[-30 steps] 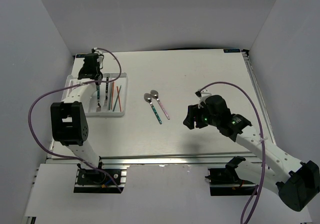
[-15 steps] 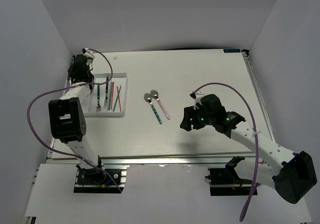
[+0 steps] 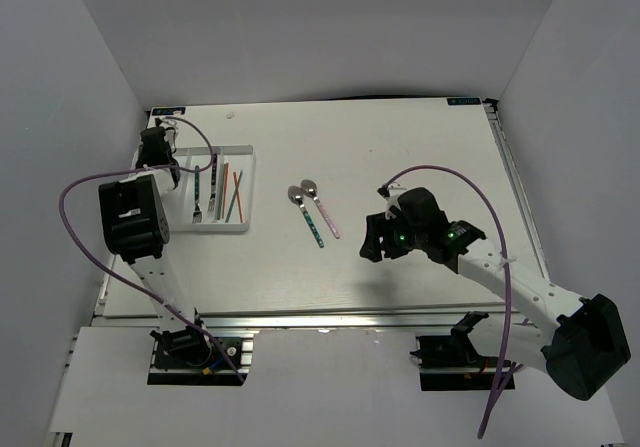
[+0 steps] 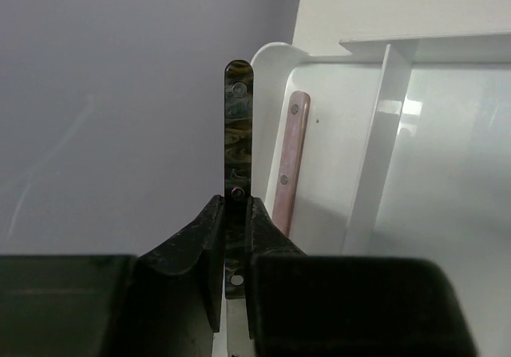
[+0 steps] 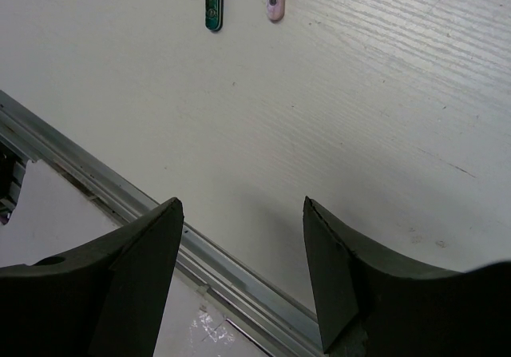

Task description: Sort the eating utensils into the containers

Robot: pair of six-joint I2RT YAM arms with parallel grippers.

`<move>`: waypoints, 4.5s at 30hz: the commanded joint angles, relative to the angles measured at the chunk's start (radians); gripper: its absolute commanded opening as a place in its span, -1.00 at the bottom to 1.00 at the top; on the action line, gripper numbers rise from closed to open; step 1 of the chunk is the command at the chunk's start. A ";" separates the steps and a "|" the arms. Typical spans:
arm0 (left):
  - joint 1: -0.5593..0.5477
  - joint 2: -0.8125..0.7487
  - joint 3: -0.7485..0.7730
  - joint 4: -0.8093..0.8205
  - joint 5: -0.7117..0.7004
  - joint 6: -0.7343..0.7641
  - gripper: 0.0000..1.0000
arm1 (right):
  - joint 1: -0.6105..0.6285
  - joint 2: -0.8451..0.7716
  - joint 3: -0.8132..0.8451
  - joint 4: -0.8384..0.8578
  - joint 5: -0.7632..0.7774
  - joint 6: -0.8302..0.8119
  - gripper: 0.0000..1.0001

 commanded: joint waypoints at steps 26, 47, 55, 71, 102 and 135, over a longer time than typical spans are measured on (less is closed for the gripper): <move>-0.003 -0.589 0.069 -0.550 0.429 -0.912 0.96 | 0.040 0.452 0.377 0.049 0.212 -0.075 0.57; -0.006 -1.094 -0.476 -0.435 0.792 -1.201 0.96 | 0.097 1.016 0.807 -0.141 0.283 -0.161 -0.21; -0.217 -0.956 -0.462 -0.380 0.759 -1.311 0.96 | 0.065 0.872 0.709 -0.064 0.235 -0.068 -1.00; -0.788 -0.616 -0.370 -0.053 0.543 -1.592 0.44 | 0.070 0.341 0.288 0.396 -0.072 0.164 -1.00; -0.228 -0.172 0.192 -0.508 -0.412 -0.295 -1.00 | -0.108 0.049 0.080 0.210 -0.079 0.056 0.79; -0.165 -0.140 0.124 -0.437 -0.176 -0.385 0.27 | -0.102 0.153 0.139 0.180 -0.107 0.021 0.79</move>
